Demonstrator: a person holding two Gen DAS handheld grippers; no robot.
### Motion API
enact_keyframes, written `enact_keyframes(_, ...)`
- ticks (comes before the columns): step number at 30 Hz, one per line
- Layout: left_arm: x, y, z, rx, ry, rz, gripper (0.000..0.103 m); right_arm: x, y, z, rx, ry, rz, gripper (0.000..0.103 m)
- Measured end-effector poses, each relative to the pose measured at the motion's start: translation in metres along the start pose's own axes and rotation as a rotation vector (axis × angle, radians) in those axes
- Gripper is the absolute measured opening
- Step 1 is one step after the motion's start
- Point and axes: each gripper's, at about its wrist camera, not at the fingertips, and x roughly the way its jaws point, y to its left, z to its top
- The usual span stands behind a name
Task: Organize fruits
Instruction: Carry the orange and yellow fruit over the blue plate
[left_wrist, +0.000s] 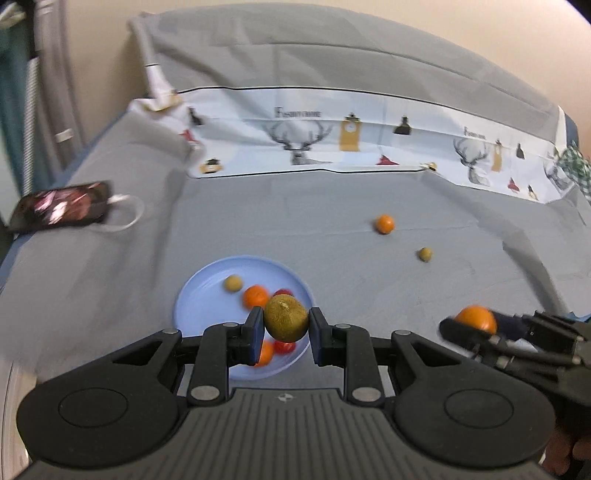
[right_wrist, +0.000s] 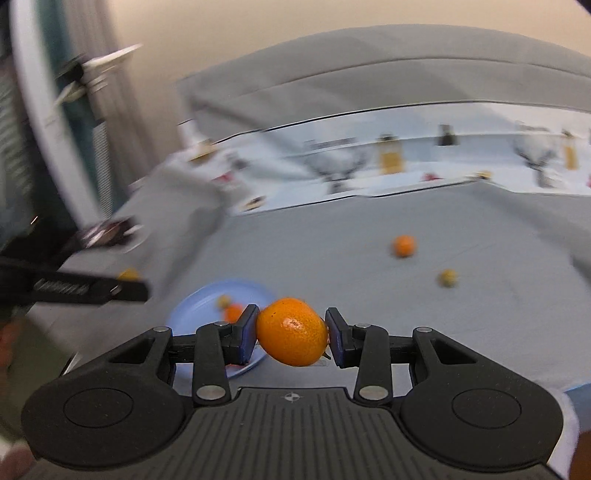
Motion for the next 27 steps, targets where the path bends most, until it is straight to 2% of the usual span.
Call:
enact_keyframes(4,-0.023,0.012,-0.027,-0.033,-0.014,0.005,0.028,-0.017,0.035,-0.011,-0.116,0.003,0.039,0.041)
enact_keyframes(8,-0.039,0.019,-0.041,-0.053,-0.042,-0.013,0.028,-0.033,0.048,-0.009,-0.146,-0.034,0.023,0.041)
enact_keyframes(16,-0.056,0.020,-0.046,-0.059,-0.096,-0.050,0.028,-0.047,0.063,-0.015,-0.172,-0.043,-0.012,0.041)
enact_keyframes(27,-0.045,0.034,-0.047,-0.105,-0.070,-0.058,0.028,-0.038,0.068,-0.015,-0.187,-0.013,-0.021,0.041)
